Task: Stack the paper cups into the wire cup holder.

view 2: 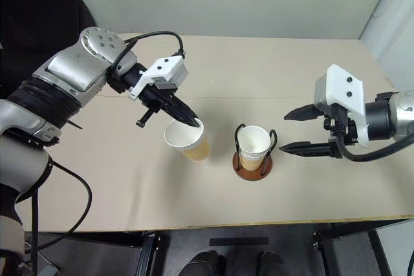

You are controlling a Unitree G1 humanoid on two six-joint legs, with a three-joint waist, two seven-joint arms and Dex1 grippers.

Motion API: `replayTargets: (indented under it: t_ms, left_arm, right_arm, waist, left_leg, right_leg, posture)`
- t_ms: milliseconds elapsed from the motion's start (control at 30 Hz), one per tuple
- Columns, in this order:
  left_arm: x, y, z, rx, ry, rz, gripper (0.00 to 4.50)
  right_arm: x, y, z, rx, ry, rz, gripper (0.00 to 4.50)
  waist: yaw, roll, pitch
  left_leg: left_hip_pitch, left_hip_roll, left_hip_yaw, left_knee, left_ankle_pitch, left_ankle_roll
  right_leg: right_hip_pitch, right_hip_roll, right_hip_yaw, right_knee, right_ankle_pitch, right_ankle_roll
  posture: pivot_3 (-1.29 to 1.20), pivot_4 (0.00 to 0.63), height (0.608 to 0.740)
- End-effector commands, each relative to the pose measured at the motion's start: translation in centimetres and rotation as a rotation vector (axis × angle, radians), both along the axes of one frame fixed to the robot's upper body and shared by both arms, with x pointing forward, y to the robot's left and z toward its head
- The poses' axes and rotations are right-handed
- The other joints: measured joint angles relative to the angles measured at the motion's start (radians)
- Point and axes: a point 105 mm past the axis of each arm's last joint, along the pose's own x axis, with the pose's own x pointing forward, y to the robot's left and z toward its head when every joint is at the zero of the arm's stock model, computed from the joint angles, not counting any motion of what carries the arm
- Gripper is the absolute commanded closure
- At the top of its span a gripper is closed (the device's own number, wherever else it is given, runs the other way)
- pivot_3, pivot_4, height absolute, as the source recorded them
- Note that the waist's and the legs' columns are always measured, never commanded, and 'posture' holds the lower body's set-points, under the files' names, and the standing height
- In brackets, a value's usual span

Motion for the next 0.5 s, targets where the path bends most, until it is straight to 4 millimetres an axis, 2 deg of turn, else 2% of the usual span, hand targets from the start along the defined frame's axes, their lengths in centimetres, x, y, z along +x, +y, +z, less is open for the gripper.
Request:
replayTargets:
  t_ms: [33, 267, 500]
  left_arm:
    - [-0.4, -1.3, 3.3, -0.078, -0.055, -0.056, 4.49]
    - [-0.3, -3.1, 5.4, -0.143, -0.087, -0.088, 4.49]
    - [-0.4, -4.8, 8.3, -0.211, -0.142, -0.115, 4.49]
  right_arm:
    - [-0.2, -0.6, 1.7, -0.015, -0.05, -0.024, 1.16]
    - [-0.7, -0.7, 2.3, -0.005, -0.032, -0.055, 1.16]
    - [-1.4, -0.8, 2.4, -0.006, -0.024, -0.081, 1.16]
  waist:
    - [0.003, 0.0, 0.0]
    - [0.003, 0.0, 0.0]
    - [0.005, -0.001, 0.001]
  left_leg:
    - [0.0, 0.0, 0.0, 0.0, 0.0, 0.0]
    - [-0.001, 0.0, 0.0, -0.001, 0.0, 0.0]
    - [-0.002, -0.001, 0.002, -0.003, 0.0, 0.0]
  right_leg:
    - [0.0, 0.0, 0.0, 0.0, 0.0, 0.0]
    - [0.0, -0.001, 0.0, 0.0, 0.0, 0.0]
    - [-0.002, 0.0, 0.0, -0.001, 0.0, 0.0]
  posture:
    - [0.0, 0.15, 0.74]
    - [0.0, 0.15, 0.74]
    - [0.0, 0.15, 0.74]
